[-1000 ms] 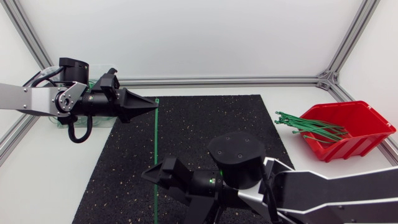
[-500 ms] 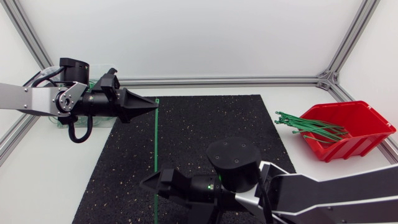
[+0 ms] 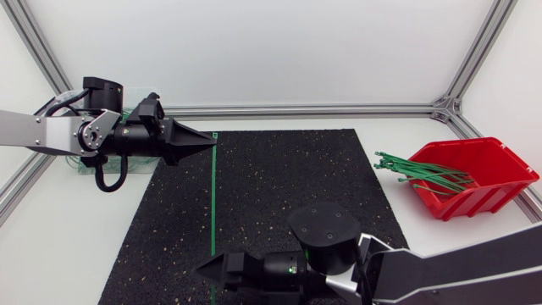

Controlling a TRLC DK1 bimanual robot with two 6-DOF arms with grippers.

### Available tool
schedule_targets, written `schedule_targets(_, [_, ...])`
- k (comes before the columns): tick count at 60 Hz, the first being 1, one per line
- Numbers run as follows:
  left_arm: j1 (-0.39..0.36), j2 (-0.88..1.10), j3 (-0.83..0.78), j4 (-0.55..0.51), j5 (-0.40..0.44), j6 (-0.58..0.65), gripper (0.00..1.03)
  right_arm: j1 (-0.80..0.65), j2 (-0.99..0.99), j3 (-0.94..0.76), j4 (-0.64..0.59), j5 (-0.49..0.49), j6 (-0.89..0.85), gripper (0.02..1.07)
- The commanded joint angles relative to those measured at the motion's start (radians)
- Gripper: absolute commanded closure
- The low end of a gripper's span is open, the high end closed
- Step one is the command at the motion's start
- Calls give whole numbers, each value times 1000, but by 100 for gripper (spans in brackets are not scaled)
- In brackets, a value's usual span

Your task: Take a green cable tie from the red box, thread the tail through the head to close it, then place it in the transparent bin on the left.

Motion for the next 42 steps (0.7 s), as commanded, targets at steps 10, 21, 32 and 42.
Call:
schedule_targets(10, [-4,39,30,-9,20,-20,99,3,23,-30,51,-3,4,6])
schedule_targets(21, [-7,39,25,-9,20,-19,99,24,31,-26,44,90,82,6])
schedule_targets(32, [-8,39,24,-9,20,-17,99,26,45,-21,46,90,87,6])
schedule_targets(42, [-8,39,25,-9,19,-17,99,29,43,-20,55,89,84,62])
